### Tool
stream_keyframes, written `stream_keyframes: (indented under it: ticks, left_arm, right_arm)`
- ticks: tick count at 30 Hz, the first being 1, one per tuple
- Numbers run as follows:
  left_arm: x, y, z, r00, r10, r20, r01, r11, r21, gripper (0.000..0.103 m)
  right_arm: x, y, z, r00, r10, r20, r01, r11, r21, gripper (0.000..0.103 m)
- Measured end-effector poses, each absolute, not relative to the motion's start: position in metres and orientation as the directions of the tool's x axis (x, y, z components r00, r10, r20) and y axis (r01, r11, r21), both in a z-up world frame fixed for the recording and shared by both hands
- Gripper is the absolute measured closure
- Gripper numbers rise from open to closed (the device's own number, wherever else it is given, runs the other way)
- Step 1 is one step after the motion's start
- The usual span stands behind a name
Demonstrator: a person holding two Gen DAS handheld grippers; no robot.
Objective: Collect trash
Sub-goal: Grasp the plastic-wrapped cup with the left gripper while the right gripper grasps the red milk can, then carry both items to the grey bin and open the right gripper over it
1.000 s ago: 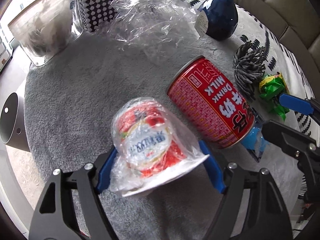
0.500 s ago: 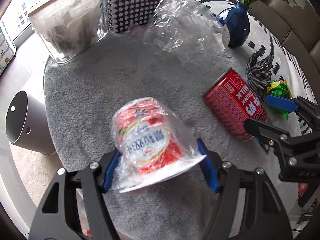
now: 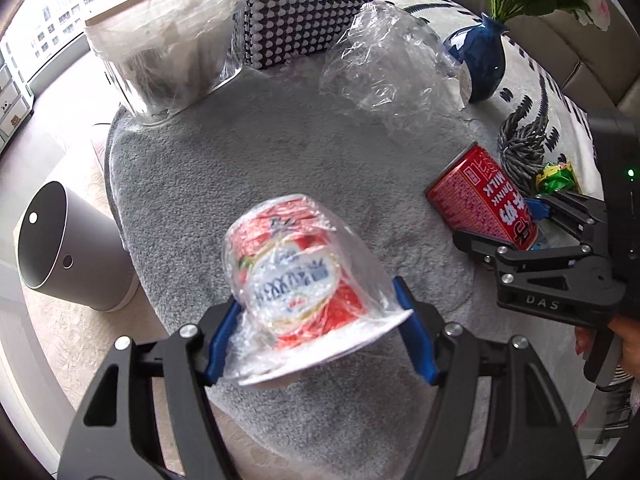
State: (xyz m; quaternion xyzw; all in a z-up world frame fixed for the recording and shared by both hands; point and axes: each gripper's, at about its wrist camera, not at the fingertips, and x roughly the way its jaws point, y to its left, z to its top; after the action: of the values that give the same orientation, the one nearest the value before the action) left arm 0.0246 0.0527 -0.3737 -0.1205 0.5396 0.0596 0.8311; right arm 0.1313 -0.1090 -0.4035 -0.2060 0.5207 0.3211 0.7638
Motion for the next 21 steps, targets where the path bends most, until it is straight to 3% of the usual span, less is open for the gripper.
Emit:
stream_keyframes:
  ticks: [21]
  left_arm:
    - [-0.016,0.148,-0.328,0.441,0.024,-0.897,-0.306,0.944,-0.125,0.034]
  right_arm:
    - [0.084,-0.002,-0.344,0.234,0.351,-0.907,-0.755,0.653,0.058,0.040]
